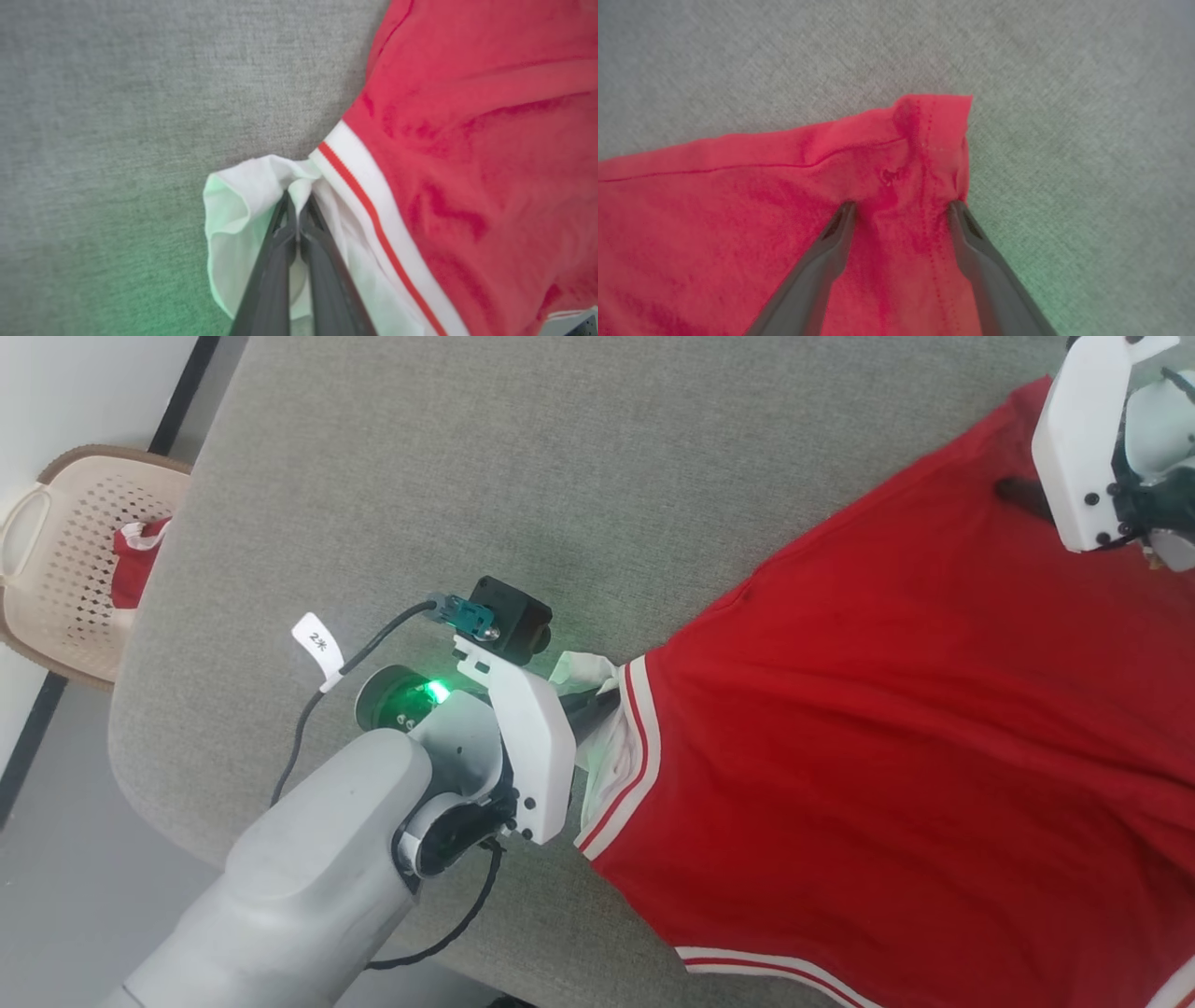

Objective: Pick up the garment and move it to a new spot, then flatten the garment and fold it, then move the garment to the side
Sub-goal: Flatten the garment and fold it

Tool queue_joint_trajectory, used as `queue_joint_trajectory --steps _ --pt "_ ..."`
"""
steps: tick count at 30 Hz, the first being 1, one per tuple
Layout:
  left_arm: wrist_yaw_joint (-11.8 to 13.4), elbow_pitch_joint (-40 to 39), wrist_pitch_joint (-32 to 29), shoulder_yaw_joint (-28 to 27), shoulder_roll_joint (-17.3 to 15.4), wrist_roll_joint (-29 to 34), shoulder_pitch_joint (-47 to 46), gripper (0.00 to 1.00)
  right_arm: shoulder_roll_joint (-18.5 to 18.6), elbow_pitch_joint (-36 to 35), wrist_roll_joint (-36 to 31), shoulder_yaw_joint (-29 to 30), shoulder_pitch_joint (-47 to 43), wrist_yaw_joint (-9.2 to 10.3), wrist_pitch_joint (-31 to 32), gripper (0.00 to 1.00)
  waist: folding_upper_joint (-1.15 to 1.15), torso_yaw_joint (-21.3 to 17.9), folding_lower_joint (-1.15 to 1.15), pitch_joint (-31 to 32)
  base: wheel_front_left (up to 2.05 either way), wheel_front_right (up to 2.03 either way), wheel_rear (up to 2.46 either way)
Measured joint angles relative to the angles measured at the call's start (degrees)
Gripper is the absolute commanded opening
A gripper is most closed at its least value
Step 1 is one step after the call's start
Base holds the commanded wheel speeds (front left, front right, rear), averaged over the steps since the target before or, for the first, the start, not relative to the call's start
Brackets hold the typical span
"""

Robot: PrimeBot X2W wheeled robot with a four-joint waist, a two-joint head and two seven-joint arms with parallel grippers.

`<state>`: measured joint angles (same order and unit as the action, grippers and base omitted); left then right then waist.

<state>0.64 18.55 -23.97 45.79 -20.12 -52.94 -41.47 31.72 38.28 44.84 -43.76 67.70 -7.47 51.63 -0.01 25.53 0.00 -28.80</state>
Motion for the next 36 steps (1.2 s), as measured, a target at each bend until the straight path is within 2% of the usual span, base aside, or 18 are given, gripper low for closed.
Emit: queue_joint_trajectory --steps 1,2,6,9,16,24,36 --pt "-0.22 0.38 0.22 -0.03 0.08 0.0 -0.08 0.0 0.15 0.29 0.62 -0.74 0.57 0.0 0.45 0.35 0.0 0.04 0.0 -0.08 0.0 0.0 0.0" --pt "-0.45 0.79 0.36 -0.09 0.12 -0.02 -0.2 0.0 0.37 -0.01 1.03 -1.79 0.95 0.0 0.52 0.0 0.0 -0.01 0.0 -0.09 0.0 0.0 0.0" --pt "-0.62 2.18 0.37 -0.56 -0.34 -0.32 -0.93 0.0 0.52 -0.1 3.37 -3.88 1.54 -0.03 -1.51 0.0 0.0 -0.9 0.0 0.16 0.0 0.0 0.0" --pt "-0.13 2.76 -0.22 -1.55 -1.85 -0.48 -1.82 0.0 0.57 -0.1 4.68 -5.31 2.21 -0.03 -3.49 0.0 0.01 -2.14 0.0 0.84 0.0 0.0 0.0" --pt "2.87 1.93 -3.81 -5.26 -8.96 -0.08 -8.04 0.0 2.49 -2.87 7.89 -7.64 3.59 -0.05 -8.59 0.0 0.01 -6.72 0.0 3.46 0.0 0.0 0.0" --pt "3.97 0.35 -8.42 -8.17 -15.62 2.2 -18.33 0.0 5.3 -8.58 10.73 -8.22 4.8 -0.05 -14.79 0.0 0.01 -13.28 0.0 7.77 0.0 0.0 0.0" --pt "2.54 2.81 -11.28 -8.71 -18.48 4.88 -28.84 0.0 8.8 -15.68 12.2 -5.71 4.8 -0.05 -19.36 0.0 0.01 -21.3 0.0 15.34 0.0 0.0 0.0"
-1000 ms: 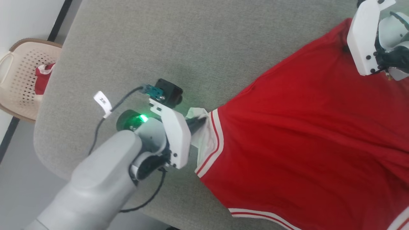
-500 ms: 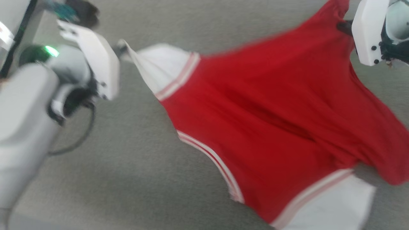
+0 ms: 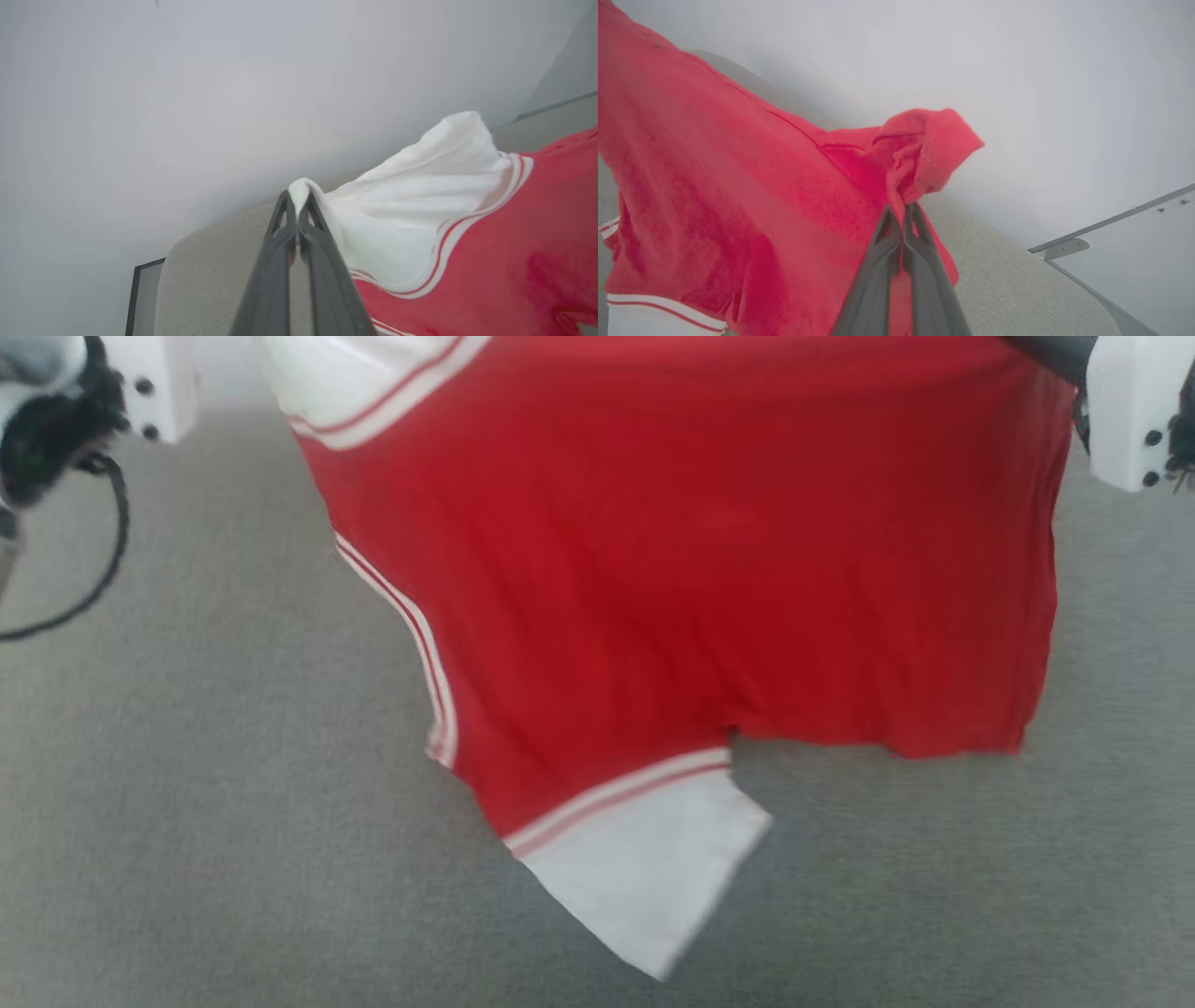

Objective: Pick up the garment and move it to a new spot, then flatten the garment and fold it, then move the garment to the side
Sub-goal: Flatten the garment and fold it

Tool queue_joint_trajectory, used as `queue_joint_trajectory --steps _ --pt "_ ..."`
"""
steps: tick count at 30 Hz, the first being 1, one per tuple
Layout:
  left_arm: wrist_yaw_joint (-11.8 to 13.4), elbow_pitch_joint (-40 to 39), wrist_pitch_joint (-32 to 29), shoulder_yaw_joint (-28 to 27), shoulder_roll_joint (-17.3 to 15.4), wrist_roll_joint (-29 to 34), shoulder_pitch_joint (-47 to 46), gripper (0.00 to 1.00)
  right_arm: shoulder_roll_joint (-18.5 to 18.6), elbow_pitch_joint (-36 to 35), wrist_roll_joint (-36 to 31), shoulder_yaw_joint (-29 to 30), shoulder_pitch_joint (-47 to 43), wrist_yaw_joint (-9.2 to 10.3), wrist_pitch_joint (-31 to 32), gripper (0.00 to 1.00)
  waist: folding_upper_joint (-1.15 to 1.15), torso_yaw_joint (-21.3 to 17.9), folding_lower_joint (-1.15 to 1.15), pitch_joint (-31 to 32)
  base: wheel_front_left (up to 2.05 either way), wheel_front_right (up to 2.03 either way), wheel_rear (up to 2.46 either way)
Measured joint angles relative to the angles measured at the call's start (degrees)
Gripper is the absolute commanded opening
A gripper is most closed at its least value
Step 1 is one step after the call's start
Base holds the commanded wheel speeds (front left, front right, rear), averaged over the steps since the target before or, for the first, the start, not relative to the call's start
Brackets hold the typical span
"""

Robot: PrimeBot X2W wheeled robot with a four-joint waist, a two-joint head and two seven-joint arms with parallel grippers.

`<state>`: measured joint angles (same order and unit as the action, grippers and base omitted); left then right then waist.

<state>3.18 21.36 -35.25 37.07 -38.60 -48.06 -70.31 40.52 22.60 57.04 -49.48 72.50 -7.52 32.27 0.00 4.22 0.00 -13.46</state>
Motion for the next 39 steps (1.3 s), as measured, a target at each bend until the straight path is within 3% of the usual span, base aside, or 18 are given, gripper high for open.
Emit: queue_joint_trajectory --steps 13,20,30,34,39 --pt "-1.44 2.58 -1.99 1.04 0.51 2.77 -8.4 0.0 1.79 -7.0 -0.57 6.39 -1.85 0.0 -0.25 0.0 0.0 -5.48 0.0 7.03 0.0 0.0 0.0" --pt "-1.99 6.33 1.2 1.33 1.64 4.7 -11.28 0.0 -0.83 -5.16 -4.6 10.53 -2.46 0.0 -3.8 0.0 0.0 -6.34 0.0 6.16 0.0 0.0 0.0" --pt "-2.19 17.86 21.24 0.8 6.88 12.37 -22.73 0.0 -10.99 8.55 -17.41 12.78 4.38 0.0 -14.22 0.0 0.0 -6.8 0.0 -2.07 0.0 0.0 0.0" --pt "-1.8 22.85 30.52 0.82 8.91 15.8 -28.96 0.0 -13.9 14.86 -25.19 14.03 9.73 -0.01 -23.79 0.0 0.0 -6.76 0.0 -6.08 0.0 0.0 0.0" --pt "0.44 26.92 46.11 0.22 10.84 20.04 -36.45 0.0 -16.52 22.5 -37.73 18.03 16.25 -0.01 -38.97 0.0 0.0 -6.33 0.0 -10.35 0.0 0.0 0.0"
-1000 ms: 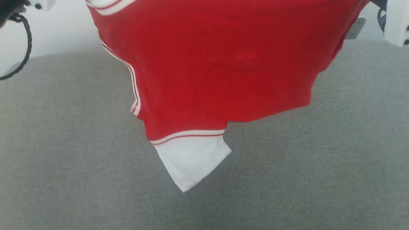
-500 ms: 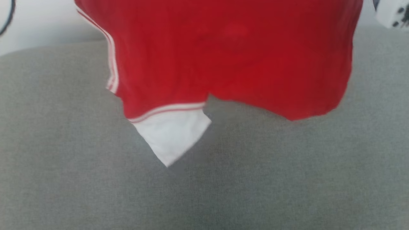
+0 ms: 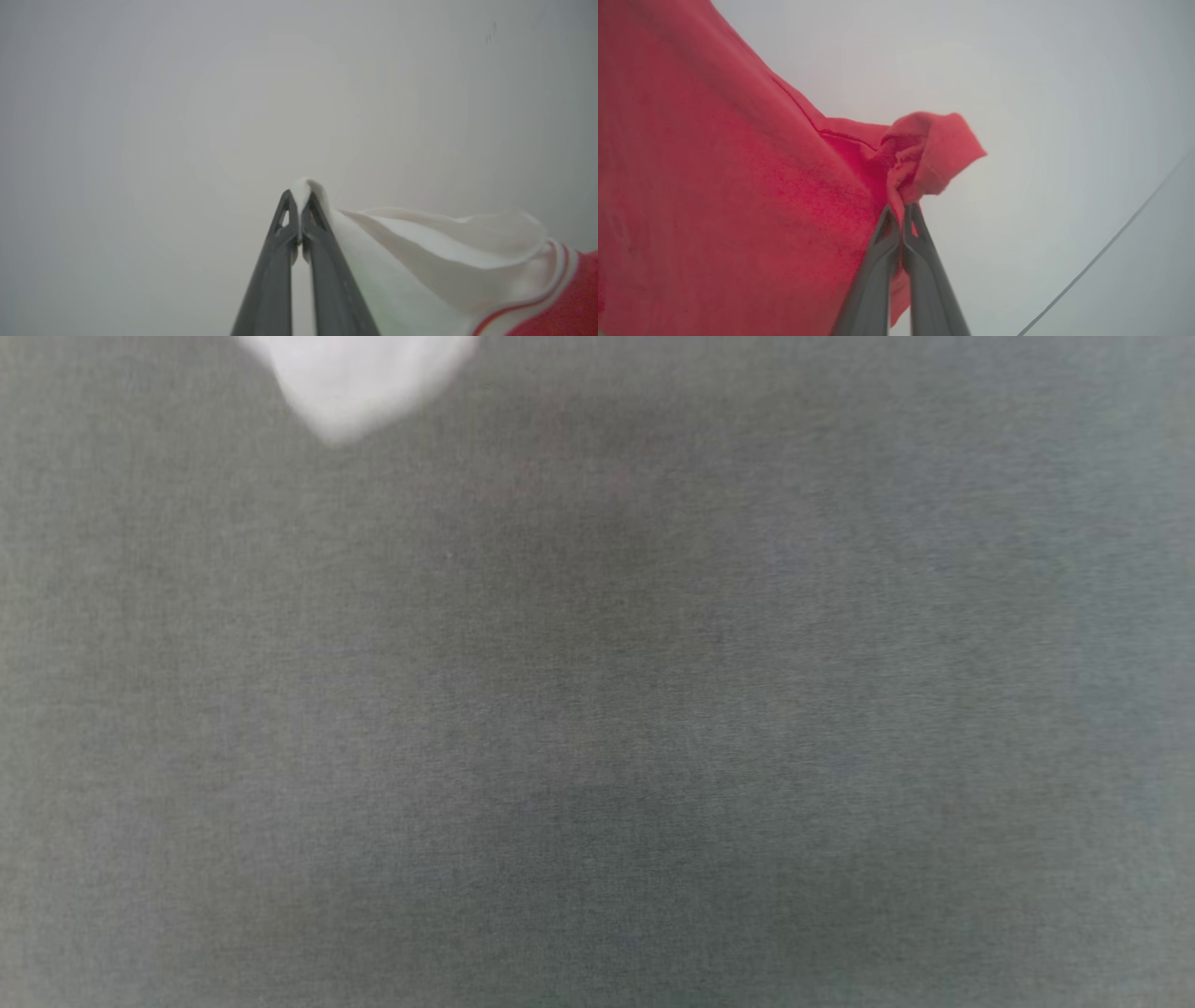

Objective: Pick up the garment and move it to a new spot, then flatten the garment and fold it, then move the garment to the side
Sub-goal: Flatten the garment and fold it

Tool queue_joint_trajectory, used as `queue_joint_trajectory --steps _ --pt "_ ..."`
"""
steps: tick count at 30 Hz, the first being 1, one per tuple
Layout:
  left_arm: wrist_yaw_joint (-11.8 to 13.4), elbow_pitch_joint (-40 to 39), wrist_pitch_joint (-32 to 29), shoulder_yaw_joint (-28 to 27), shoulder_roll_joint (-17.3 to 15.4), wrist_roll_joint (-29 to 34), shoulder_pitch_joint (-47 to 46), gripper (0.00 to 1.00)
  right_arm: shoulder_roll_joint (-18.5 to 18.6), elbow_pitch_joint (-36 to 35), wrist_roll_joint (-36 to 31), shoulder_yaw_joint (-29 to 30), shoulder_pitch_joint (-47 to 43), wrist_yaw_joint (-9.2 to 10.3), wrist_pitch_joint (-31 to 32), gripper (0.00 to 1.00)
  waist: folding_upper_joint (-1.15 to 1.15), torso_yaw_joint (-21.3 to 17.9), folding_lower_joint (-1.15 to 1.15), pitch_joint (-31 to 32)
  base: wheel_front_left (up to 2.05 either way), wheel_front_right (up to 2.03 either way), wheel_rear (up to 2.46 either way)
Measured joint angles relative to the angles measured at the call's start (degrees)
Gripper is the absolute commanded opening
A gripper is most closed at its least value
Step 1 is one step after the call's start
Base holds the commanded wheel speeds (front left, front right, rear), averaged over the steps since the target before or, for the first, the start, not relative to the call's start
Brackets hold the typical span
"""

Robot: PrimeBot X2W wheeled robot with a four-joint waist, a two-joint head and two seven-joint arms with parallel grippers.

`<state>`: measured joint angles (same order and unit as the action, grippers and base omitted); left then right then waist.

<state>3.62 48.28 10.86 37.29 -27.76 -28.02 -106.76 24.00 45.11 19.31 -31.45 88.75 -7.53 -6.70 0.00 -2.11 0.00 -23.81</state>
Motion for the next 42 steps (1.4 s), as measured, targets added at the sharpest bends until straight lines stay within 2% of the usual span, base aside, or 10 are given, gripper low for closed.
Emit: queue_joint_trajectory --steps 2,6,9,15,20,22,29,31,35,42 --pt "0.53 0.93 2.92 -0.71 0.92 0.33 -1.63 0.0 -0.9 3.11 -4.63 1.54 1.32 0.01 -3.66 0.0 0.0 0.49 0.0 -1.07 0.0 0.0 0.0" --pt "-3.69 3.23 3.94 -0.13 2.25 0.33 0.58 0.0 -3.75 8.69 -7.98 0.99 -0.63 0.01 -5.08 0.0 0.0 2.06 0.0 -1.65 0.0 0.0 0.0" --pt "-6.46 6.11 3.97 0.47 2.13 -0.53 5.67 0.0 -5.39 11.56 -6.36 -2.3 -5.0 0.0 -3.22 0.0 0.0 2.82 0.0 -1.15 0.0 0.0 0.0" --pt "-10.67 10.89 -2.05 3.24 3.52 -4.98 17.39 0.0 -4.65 11.27 4.01 -8.89 -14.72 0.01 1.75 0.0 0.0 4.23 0.0 0.72 0.0 0.0 0.0" --pt "-10.95 6.32 -11.47 7.93 3.26 -11.46 27.25 0.0 -0.82 5.5 12.92 -13.33 -21.53 0.01 5.21 0.0 0.0 5.23 0.0 2.28 0.0 0.0 0.0" --pt "-11.04 1.43 -15.93 10.58 2.2 -15.11 31.88 0.0 1.26 2.81 15.37 -15.11 -24.35 0.0 6.12 0.0 0.0 5.64 0.0 2.91 0.0 0.0 0.0" --pt "-11.01 -14.72 -29.76 13.76 -7.49 -25.83 44.08 0.0 8.16 -8.01 23.1 -18.73 -32.71 0.01 9.1 0.0 0.0 6.46 0.0 5.01 0.0 0.0 0.0" --pt "-9.61 -19.89 -32.79 14.35 -9.96 -26.82 47.88 0.0 10.17 -10.77 24.46 -19.06 -35.14 0.01 9.35 0.0 0.0 6.53 0.0 5.5 0.0 0.0 0.0" --pt "-4.37 -31.99 -37.27 15.12 -14.99 -29.97 56.2 0.0 13.51 -15.44 26.4 -18.74 -39.84 0.01 9.73 0.0 0.0 6.59 0.0 6.18 0.0 0.0 0.0" --pt "4.41 -47.84 -39.63 15.63 -21.83 -33.11 66.76 0.0 18.07 -22.35 28.4 -18.02 -47.45 0.01 11.4 0.0 0.0 6.78 0.0 6.59 0.0 0.0 0.0"
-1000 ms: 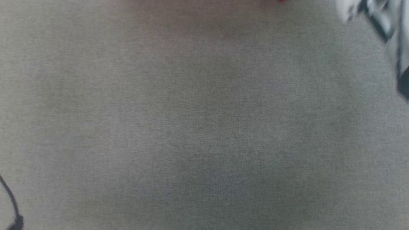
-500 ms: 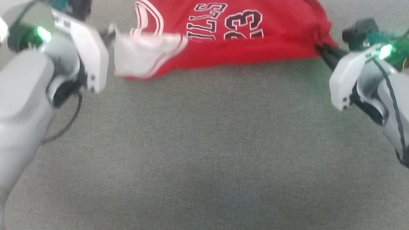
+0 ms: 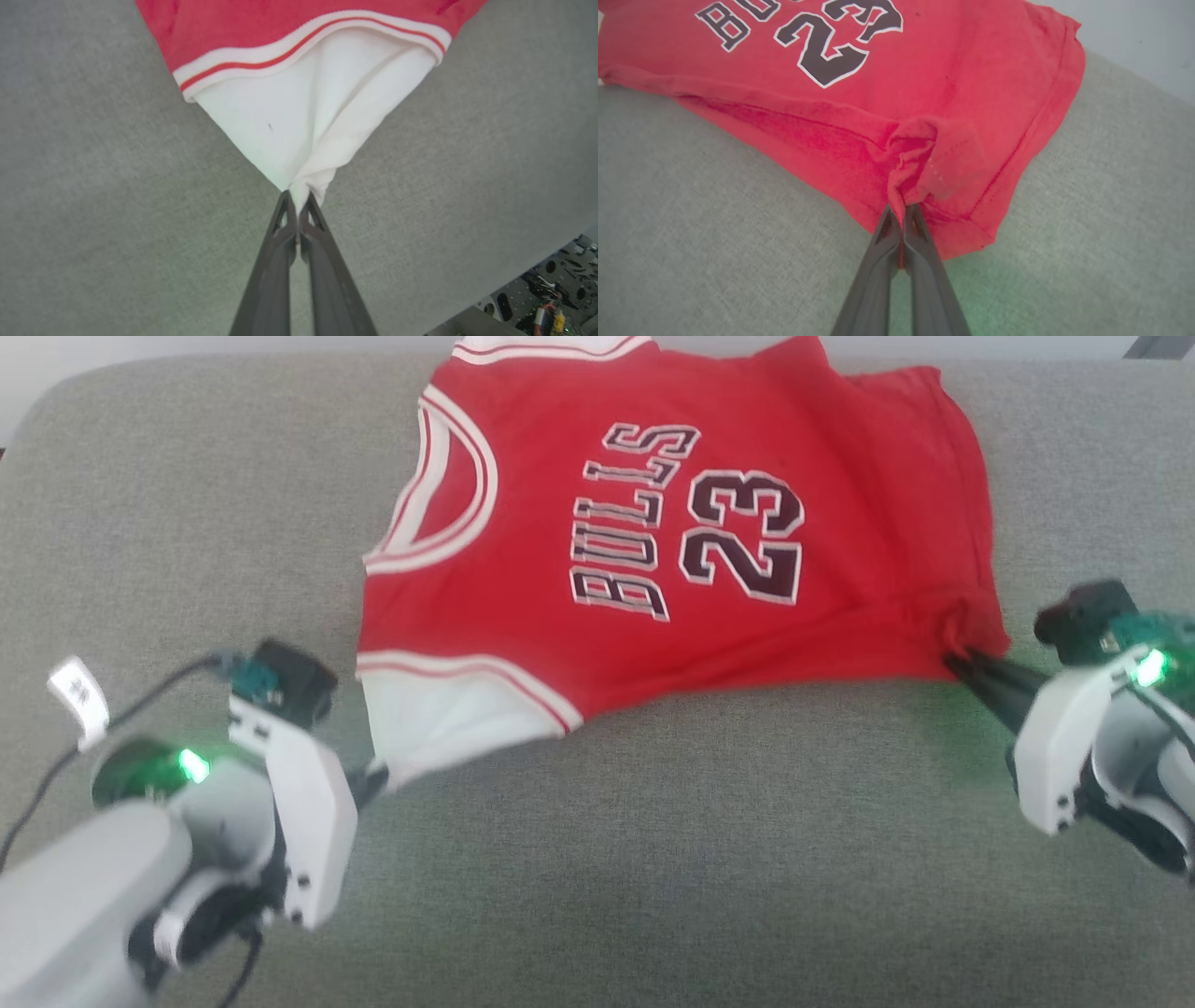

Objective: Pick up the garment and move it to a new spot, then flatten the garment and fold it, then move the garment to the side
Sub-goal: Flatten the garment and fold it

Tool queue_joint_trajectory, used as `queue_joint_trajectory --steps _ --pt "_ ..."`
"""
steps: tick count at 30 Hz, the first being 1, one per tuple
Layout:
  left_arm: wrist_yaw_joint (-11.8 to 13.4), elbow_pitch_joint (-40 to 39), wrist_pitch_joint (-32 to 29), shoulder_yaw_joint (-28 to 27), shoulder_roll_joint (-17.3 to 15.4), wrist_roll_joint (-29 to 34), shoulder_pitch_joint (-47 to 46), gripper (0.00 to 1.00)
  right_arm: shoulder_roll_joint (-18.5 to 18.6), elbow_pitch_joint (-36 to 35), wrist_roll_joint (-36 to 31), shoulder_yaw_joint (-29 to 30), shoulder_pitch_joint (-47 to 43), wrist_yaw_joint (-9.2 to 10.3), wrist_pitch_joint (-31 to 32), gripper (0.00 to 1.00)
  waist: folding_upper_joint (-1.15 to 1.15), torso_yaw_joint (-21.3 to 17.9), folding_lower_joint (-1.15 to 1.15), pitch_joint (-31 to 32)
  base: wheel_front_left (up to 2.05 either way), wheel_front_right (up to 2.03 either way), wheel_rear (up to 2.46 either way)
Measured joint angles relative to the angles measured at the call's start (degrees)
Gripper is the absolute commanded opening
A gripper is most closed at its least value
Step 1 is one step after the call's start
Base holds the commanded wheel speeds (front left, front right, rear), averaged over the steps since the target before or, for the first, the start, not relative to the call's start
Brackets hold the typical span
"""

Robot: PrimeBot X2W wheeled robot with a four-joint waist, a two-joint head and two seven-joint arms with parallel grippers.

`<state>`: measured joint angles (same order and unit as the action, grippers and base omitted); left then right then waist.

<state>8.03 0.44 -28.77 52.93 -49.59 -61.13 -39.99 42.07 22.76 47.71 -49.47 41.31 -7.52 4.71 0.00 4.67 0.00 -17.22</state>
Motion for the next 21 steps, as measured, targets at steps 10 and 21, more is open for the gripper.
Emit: queue_joint_trajectory --steps 10,21 --pt "9.48 -13.36 -0.26 0.96 -6.15 -4.8 12.89 0.0 6.31 -10.31 3.68 1.93 -11.66 0.0 3.86 0.0 0.0 -0.26 0.0 0.64 0.0 0.0 0.0" --pt "15.18 -21.61 0.6 0.02 -11.36 -5.99 17.41 0.0 11.8 -19.13 6.93 3.93 -20.92 0.01 2.63 0.0 0.0 -1.07 0.0 1.43 0.0 0.0 0.0"
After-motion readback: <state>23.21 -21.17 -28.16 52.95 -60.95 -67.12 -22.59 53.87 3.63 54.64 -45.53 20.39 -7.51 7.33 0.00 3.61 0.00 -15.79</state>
